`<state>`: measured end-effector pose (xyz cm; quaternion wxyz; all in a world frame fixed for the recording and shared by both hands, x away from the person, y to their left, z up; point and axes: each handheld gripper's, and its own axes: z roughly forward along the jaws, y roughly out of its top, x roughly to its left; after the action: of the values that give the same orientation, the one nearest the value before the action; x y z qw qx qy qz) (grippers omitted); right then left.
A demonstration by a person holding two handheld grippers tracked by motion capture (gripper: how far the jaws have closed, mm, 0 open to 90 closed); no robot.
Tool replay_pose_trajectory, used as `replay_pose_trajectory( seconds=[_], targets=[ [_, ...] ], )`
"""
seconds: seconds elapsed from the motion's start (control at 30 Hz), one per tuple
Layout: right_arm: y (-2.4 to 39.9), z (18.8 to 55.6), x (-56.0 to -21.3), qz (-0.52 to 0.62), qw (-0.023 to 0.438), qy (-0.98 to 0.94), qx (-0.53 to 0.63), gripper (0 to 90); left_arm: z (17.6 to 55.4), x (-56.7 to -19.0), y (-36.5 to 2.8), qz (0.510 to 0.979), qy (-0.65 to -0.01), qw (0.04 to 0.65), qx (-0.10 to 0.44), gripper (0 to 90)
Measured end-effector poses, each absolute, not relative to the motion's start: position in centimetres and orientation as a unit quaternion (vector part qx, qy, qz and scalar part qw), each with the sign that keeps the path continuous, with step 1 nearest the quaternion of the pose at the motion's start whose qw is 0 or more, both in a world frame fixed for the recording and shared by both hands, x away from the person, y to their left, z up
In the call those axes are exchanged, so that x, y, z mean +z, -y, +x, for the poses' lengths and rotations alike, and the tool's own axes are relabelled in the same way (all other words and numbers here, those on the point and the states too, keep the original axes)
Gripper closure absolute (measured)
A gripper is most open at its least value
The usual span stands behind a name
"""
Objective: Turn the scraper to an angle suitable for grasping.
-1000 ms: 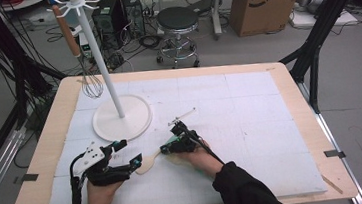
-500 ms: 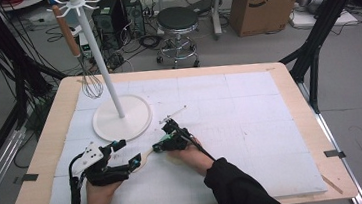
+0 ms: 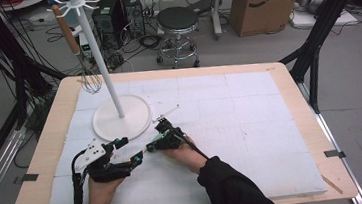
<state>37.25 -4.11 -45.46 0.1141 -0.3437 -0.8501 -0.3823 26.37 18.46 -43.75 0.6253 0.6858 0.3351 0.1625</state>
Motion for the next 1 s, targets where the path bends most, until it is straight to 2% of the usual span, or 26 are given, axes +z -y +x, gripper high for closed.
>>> replay_pose_trajectory(
  seconds=[0.3,0.43,0.57,0.63,0.67,0.73,0.87,1.0],
  targets=[
    [8.4,36.3,-43.5,-0.348,0.093,0.841,-0.404,89.5,26.6,-43.8,-18.4,0.688,-0.339,0.622,0.159,21.3],
    [9.8,35.9,-43.2,-0.343,0.076,0.839,-0.415,79.0,26.6,-43.8,-18.2,0.691,-0.337,0.620,0.159,21.3],
    [10.9,35.6,-42.8,-0.353,0.062,0.833,-0.421,58.1,26.7,-43.9,-18.2,0.691,-0.337,0.620,0.157,21.3],
    [11.6,35.6,-42.5,-0.361,0.067,0.826,-0.427,51.9,26.7,-43.9,-18.2,0.691,-0.339,0.619,0.155,21.3],
    [12.0,35.5,-42.2,-0.361,0.060,0.825,-0.431,46.5,26.7,-43.9,-18.2,0.693,-0.342,0.616,0.153,21.2],
    [12.7,35.3,-41.7,-0.360,0.048,0.822,-0.438,41.0,26.9,-44.0,-18.2,0.693,-0.352,0.612,0.148,20.2],
    [14.8,34.6,-41.1,-0.356,0.038,0.814,-0.458,36.3,26.9,-44.0,-18.2,0.695,-0.354,0.608,0.145,20.1],
    [17.3,33.9,-41.0,-0.367,0.027,0.803,-0.469,35.5,27.0,-44.1,-18.1,0.699,-0.353,0.606,0.143,20.3]
  ],
)
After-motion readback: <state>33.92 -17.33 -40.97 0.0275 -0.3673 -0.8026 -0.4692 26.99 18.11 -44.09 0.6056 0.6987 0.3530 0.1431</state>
